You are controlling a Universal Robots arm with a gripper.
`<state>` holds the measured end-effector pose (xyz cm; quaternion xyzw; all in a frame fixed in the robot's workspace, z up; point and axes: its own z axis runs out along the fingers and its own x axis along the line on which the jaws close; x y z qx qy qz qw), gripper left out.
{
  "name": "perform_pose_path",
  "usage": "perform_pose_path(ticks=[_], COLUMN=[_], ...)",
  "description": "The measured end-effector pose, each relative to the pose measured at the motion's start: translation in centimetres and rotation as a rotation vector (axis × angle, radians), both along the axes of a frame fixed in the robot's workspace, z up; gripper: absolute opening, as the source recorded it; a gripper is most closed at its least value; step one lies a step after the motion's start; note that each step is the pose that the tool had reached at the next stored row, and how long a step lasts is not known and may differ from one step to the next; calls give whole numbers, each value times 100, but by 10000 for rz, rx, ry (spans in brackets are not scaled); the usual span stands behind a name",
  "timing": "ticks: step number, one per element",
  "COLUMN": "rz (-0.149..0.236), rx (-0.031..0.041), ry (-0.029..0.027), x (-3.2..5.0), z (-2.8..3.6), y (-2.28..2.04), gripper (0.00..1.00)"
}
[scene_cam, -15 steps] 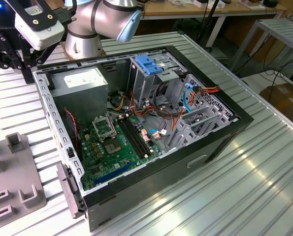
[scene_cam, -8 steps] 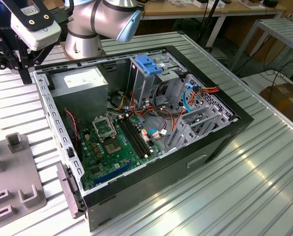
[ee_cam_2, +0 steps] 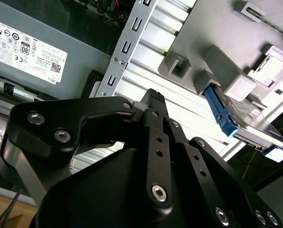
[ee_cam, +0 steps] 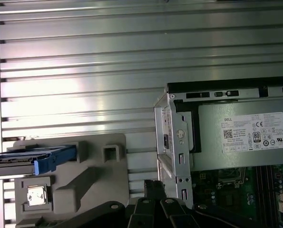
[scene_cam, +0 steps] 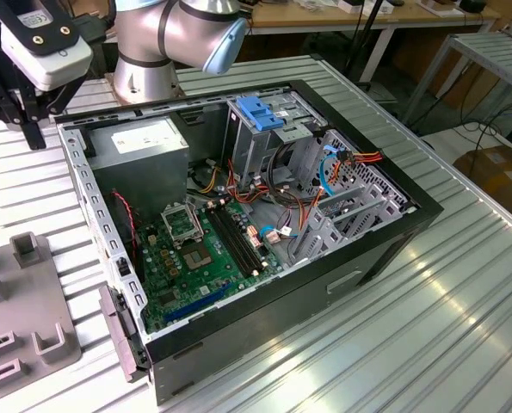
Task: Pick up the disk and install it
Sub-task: 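Reach for the disk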
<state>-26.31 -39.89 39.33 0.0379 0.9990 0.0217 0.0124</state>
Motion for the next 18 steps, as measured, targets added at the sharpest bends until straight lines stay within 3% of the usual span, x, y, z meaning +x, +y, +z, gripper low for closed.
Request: perform_pose_path(ticks=[18], rz=[0], rx=[0], ry=[0], x=[-156], z=[0], y=[0], gripper=[10])
